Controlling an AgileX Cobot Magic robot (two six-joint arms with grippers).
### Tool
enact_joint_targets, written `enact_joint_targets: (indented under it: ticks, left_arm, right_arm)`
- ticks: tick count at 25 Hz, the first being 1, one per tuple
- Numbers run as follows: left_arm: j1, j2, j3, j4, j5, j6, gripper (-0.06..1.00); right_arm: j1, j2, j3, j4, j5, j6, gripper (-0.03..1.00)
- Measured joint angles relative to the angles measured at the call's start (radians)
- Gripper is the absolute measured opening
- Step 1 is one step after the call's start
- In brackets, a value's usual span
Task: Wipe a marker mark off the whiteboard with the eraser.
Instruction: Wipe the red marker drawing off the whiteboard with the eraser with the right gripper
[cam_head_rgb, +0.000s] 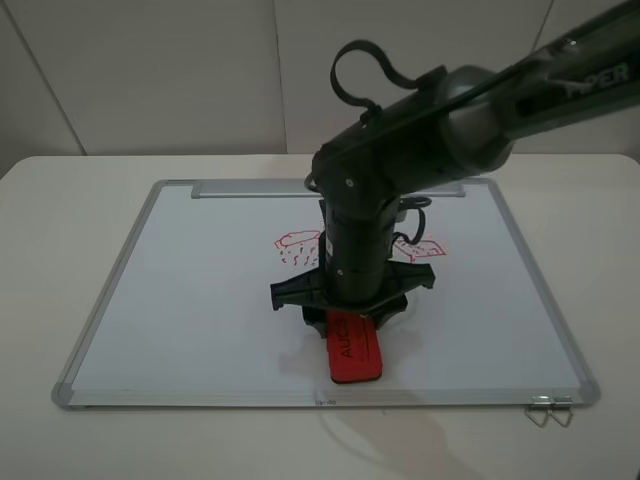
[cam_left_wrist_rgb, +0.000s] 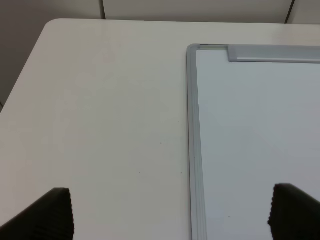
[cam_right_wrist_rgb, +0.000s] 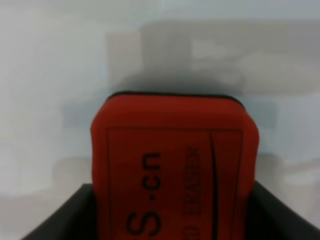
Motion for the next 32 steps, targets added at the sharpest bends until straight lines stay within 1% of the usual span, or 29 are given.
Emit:
enact_joint_targets:
  ticks: [3, 6, 10, 13, 15, 19, 22, 32]
  left_arm:
    - [0.0, 0.0, 0.0, 0.0, 0.0, 0.0, 0.78]
    - [0.0, 0.0, 0.0, 0.0, 0.0, 0.0, 0.78]
    - [0.0, 0.0, 0.0, 0.0, 0.0, 0.0, 0.78]
    - [0.0, 0.0, 0.0, 0.0, 0.0, 0.0, 0.78]
    - [0.0, 0.0, 0.0, 0.0, 0.0, 0.0, 0.78]
    - [0.0, 0.0, 0.0, 0.0, 0.0, 0.0, 0.78]
    - [0.0, 0.0, 0.0, 0.0, 0.0, 0.0, 0.78]
    - [0.0, 0.0, 0.0, 0.0, 0.0, 0.0, 0.78]
  right_arm:
    - [-0.001, 0.008, -0.127, -0.001, 0.08, -0.084, 0.5]
    - [-0.011, 0.068, -0.268, -0.001, 0.153, -0.166, 0.5]
    - [-0.021, 0.213, -0.477, -0.007, 0.241, -0.291, 0.5]
    - [-0.021, 0.326, -0.666, -0.008, 0.317, -0.378, 0.5]
    - [-0.021, 0.391, -0.774, -0.008, 0.344, -0.418, 0.5]
    - [-0.021, 0.487, -0.957, -0.011, 0.348, -0.517, 0.5]
    - [-0.021, 0.53, -1.016, 0.004, 0.348, -0.562, 0.5]
    - [-0.021, 0.596, -1.029, 0.028, 0.36, -0.573, 0.5]
